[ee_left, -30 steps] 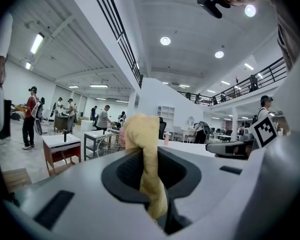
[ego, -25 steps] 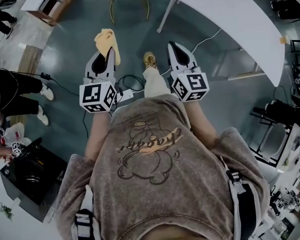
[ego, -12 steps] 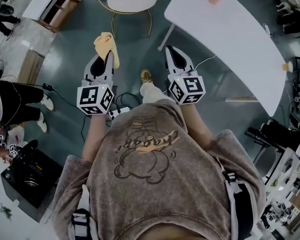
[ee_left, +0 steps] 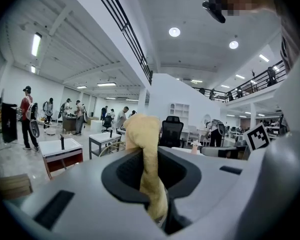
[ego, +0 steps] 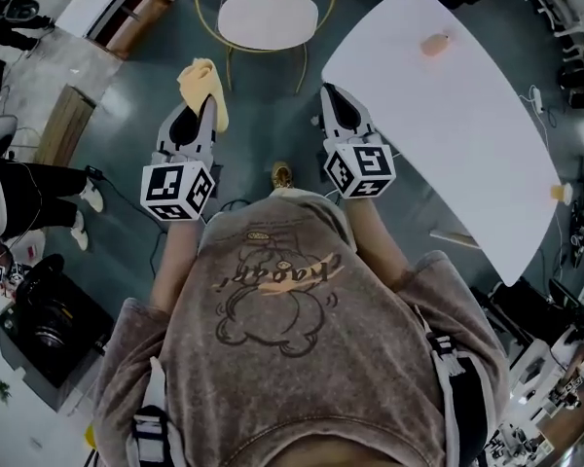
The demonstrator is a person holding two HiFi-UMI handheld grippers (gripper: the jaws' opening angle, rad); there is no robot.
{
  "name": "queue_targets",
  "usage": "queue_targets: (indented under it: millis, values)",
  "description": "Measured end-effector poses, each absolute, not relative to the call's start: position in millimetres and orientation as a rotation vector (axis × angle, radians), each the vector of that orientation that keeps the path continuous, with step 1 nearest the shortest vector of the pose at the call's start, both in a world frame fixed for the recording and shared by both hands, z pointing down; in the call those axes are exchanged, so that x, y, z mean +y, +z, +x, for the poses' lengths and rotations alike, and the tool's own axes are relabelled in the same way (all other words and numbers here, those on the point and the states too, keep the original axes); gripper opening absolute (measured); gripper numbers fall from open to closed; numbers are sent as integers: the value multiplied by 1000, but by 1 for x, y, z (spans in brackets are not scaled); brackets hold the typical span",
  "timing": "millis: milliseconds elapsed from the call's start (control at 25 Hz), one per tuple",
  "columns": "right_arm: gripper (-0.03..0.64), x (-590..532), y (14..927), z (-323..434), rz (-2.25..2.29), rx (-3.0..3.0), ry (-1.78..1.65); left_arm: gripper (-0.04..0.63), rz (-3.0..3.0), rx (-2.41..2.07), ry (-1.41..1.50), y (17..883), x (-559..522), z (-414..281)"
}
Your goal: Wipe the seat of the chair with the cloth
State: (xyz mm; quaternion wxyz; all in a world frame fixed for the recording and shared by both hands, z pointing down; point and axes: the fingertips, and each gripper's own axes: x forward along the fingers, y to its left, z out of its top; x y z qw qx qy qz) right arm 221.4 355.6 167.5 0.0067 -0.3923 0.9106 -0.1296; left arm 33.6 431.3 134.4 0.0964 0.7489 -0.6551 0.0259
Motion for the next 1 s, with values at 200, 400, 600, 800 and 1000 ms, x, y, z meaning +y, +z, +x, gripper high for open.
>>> queue_targets:
  millis: [200, 400, 600, 800, 1000]
  values:
    - [26, 331, 166, 200, -1156, 2864, -401, 57, 2192, -1983, 76, 128, 412, 19]
    - [26, 306, 171, 184, -1149, 2870, -397, 57, 2197, -1990, 70, 126, 386, -1]
    - [26, 280, 180, 169, -1203, 2880, -420, 57, 2187, -1997, 39, 129, 349, -32]
    - [26, 228, 185, 146, -1275, 2876, -415, 57, 2224, -1925, 28, 145, 282, -57]
    - [26, 171, 180, 118, -1341, 2871, -389, 57, 2268, -1840, 46, 152, 211, -80]
